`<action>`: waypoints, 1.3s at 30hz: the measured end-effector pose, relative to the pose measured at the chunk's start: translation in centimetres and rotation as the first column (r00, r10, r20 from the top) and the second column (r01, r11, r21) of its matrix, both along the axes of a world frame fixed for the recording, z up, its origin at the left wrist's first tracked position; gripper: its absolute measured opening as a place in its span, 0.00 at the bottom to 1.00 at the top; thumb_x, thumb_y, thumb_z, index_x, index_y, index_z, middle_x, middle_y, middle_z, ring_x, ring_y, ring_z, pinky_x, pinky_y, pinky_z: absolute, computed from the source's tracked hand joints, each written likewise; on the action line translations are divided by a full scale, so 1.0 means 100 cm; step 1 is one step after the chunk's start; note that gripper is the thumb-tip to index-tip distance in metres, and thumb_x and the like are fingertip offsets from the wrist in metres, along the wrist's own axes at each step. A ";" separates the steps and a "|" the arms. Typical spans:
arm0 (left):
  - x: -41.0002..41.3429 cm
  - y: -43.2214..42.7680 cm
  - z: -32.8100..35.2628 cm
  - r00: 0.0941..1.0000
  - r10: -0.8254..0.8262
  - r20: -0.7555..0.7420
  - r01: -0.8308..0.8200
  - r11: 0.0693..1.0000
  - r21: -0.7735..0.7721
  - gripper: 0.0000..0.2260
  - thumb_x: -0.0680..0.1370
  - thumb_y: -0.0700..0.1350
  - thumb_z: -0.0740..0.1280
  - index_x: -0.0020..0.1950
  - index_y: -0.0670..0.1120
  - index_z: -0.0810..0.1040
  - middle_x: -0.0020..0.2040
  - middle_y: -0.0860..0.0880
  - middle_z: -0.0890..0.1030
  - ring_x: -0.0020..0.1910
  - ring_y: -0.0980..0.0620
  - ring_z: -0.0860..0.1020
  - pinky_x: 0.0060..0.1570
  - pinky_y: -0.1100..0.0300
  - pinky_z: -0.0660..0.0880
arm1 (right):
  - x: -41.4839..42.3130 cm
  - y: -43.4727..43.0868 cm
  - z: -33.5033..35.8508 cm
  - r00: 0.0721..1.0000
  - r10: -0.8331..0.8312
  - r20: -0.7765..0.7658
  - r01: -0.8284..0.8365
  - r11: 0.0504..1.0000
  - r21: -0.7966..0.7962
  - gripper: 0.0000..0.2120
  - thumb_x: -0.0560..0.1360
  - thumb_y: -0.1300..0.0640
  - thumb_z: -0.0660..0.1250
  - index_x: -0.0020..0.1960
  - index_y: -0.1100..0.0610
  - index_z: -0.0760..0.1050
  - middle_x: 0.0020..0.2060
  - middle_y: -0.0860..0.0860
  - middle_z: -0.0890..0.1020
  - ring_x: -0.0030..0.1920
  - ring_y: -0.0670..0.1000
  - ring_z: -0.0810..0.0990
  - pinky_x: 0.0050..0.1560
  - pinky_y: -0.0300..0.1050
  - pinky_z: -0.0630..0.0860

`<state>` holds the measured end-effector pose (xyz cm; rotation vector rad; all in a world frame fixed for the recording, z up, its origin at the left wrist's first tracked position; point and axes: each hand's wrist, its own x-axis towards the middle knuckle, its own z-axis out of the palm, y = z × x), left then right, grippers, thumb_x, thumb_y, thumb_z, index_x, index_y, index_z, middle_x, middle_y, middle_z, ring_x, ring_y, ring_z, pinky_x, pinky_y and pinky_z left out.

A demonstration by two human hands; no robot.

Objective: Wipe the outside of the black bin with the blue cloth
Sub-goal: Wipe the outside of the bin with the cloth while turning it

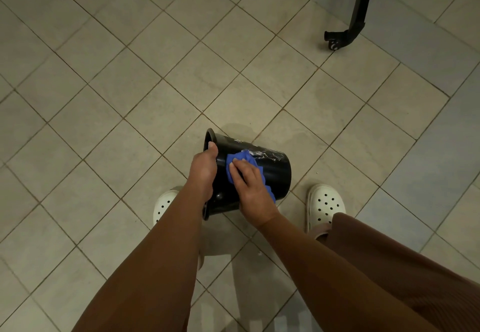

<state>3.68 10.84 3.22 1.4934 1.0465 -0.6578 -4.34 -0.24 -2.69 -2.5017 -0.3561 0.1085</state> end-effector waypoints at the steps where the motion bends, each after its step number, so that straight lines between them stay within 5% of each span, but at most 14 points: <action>1: -0.001 0.000 -0.001 1.000 0.000 0.004 0.000 1.000 0.006 0.26 0.82 0.61 0.56 0.62 0.41 0.78 0.53 0.40 0.82 0.53 0.40 0.81 0.58 0.44 0.77 | 0.000 0.003 0.001 1.000 0.001 -0.013 -0.001 1.000 -0.010 0.40 0.64 0.67 0.76 0.71 0.62 0.61 0.68 0.57 0.63 0.69 0.59 0.62 0.69 0.55 0.56; 5: -0.003 0.002 -0.002 0.998 0.004 0.055 -0.003 1.000 -0.011 0.25 0.83 0.59 0.54 0.61 0.41 0.79 0.53 0.41 0.82 0.52 0.43 0.81 0.50 0.51 0.78 | 0.018 0.013 0.004 1.000 0.016 -0.025 -0.016 1.000 0.005 0.38 0.63 0.72 0.73 0.71 0.65 0.64 0.67 0.61 0.69 0.68 0.62 0.67 0.70 0.53 0.54; 11: -0.007 0.000 -0.002 0.994 0.034 0.106 -0.028 0.998 -0.060 0.23 0.83 0.59 0.54 0.63 0.44 0.79 0.54 0.41 0.83 0.54 0.40 0.82 0.59 0.43 0.77 | 0.027 0.003 0.005 0.980 -0.158 -0.119 0.169 0.982 0.086 0.37 0.68 0.73 0.67 0.74 0.62 0.59 0.72 0.58 0.63 0.72 0.58 0.60 0.74 0.46 0.51; 15: -0.006 -0.001 -0.001 0.989 0.007 0.145 0.004 0.997 -0.075 0.22 0.83 0.57 0.54 0.59 0.44 0.81 0.52 0.41 0.84 0.54 0.41 0.82 0.58 0.45 0.78 | 0.020 0.006 0.005 0.985 -0.166 -0.044 0.170 0.980 0.103 0.34 0.66 0.74 0.69 0.70 0.66 0.65 0.66 0.61 0.70 0.66 0.61 0.69 0.70 0.50 0.63; 19: -0.009 0.000 -0.002 0.970 -0.057 0.236 0.072 0.996 -0.058 0.19 0.85 0.53 0.54 0.53 0.45 0.82 0.51 0.44 0.84 0.54 0.48 0.83 0.54 0.55 0.78 | 0.033 0.022 0.015 0.997 -0.081 0.007 0.078 0.977 0.196 0.24 0.71 0.71 0.63 0.68 0.67 0.68 0.64 0.62 0.72 0.65 0.61 0.68 0.70 0.49 0.62; 24: -0.011 0.001 -0.001 0.959 -0.066 0.276 0.089 0.993 -0.073 0.17 0.85 0.52 0.55 0.56 0.47 0.81 0.52 0.44 0.84 0.54 0.47 0.83 0.53 0.55 0.78 | 0.049 0.009 0.010 0.976 -0.196 -0.094 0.212 0.954 0.211 0.29 0.67 0.76 0.65 0.68 0.67 0.68 0.64 0.63 0.72 0.64 0.63 0.70 0.70 0.53 0.63; 29: -0.009 0.000 0.003 0.964 -0.073 0.256 0.094 0.993 -0.071 0.18 0.85 0.52 0.55 0.59 0.44 0.81 0.53 0.43 0.84 0.54 0.45 0.83 0.54 0.50 0.78 | 0.034 0.013 0.012 0.952 -0.260 -0.161 0.283 0.947 0.148 0.33 0.70 0.75 0.64 0.73 0.64 0.61 0.70 0.60 0.66 0.72 0.61 0.61 0.73 0.57 0.58; 35: -0.008 0.001 0.006 0.980 -0.042 0.196 0.059 0.995 -0.084 0.20 0.84 0.55 0.53 0.60 0.47 0.81 0.56 0.43 0.83 0.57 0.43 0.81 0.62 0.44 0.75 | 0.034 0.004 0.008 0.990 -0.025 -0.140 0.044 0.991 0.129 0.35 0.73 0.71 0.64 0.76 0.59 0.54 0.75 0.55 0.57 0.76 0.55 0.49 0.75 0.54 0.46; 39: -0.004 -0.002 0.011 0.994 -0.005 0.113 0.012 0.998 -0.059 0.20 0.83 0.57 0.54 0.62 0.47 0.78 0.54 0.42 0.82 0.55 0.41 0.81 0.61 0.40 0.75 | 0.020 -0.004 0.002 0.958 -0.133 -0.252 0.154 0.986 0.067 0.40 0.73 0.70 0.64 0.76 0.53 0.46 0.77 0.50 0.49 0.76 0.51 0.40 0.74 0.55 0.39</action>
